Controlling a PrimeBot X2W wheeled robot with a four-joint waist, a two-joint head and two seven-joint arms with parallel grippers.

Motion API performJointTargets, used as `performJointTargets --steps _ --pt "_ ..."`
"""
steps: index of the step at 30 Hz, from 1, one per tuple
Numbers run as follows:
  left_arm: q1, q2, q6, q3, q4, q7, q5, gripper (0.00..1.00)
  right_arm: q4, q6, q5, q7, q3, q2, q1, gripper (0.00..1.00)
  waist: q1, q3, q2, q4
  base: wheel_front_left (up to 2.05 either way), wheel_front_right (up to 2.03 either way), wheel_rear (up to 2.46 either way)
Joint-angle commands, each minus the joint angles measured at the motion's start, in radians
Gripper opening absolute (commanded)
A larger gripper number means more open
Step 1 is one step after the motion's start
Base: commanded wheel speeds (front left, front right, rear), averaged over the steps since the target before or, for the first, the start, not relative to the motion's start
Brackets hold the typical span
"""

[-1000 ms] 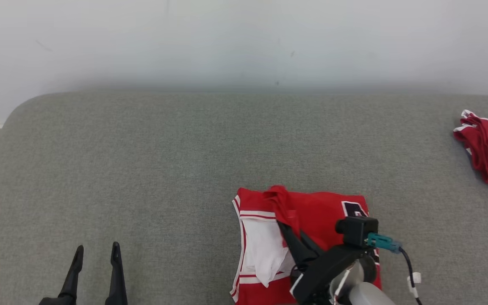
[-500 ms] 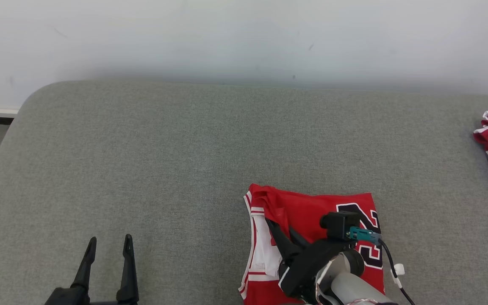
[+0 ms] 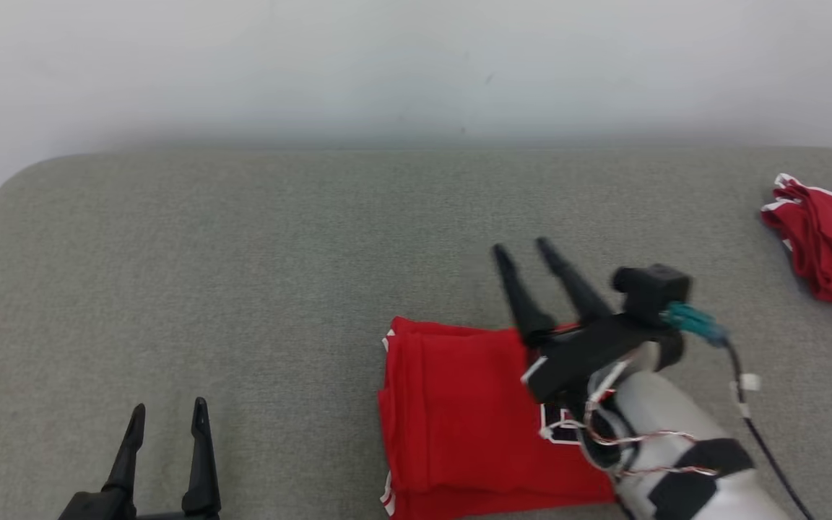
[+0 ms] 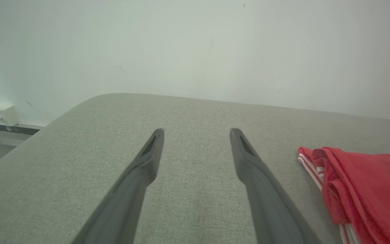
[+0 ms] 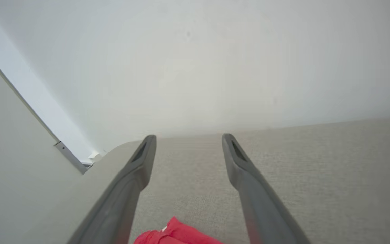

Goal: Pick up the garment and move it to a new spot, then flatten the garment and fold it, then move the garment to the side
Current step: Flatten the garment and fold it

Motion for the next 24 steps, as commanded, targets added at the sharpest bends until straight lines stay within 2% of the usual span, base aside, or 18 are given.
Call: performJointTargets --steps 1,6,13,21,24 --pt "-0.003 0.000 -0.005 0.010 -0.005 -0.003 0.008 1.00 -0.048 -0.003 -0.046 -0.004 -0.051 -0.023 0.043 1.00 -0.0001 -0.005 0.0000 -0.022 0.00 0.00 0.00" --pt "-0.003 0.000 -0.005 0.026 -0.012 -0.003 0.016 1.00 -0.226 -0.003 -0.185 -0.004 -0.204 -0.073 0.153 1.00 -0.0001 -0.011 0.0000 -0.050 0.00 0.00 0.00" --pt "0.019 0.000 -0.002 0.037 -0.035 -0.003 0.028 1.00 -0.438 -0.003 -0.293 -0.004 -0.335 -0.107 0.355 1.00 -0.0001 -0.029 0.0000 -0.077 0.00 0.00 0.00" --pt "0.055 0.000 0.002 0.051 -0.062 -0.003 0.040 1.00 -0.554 -0.003 -0.363 -0.004 -0.461 -0.084 0.560 1.00 -0.0001 -0.057 0.0000 -0.093 0.00 0.00 0.00" --pt "0.080 0.000 0.004 0.054 -0.082 -0.003 0.042 1.00 -0.569 -0.003 -0.386 -0.004 -0.474 -0.070 0.602 1.00 -0.0001 -0.065 0.0000 -0.099 0.00 0.00 0.00"
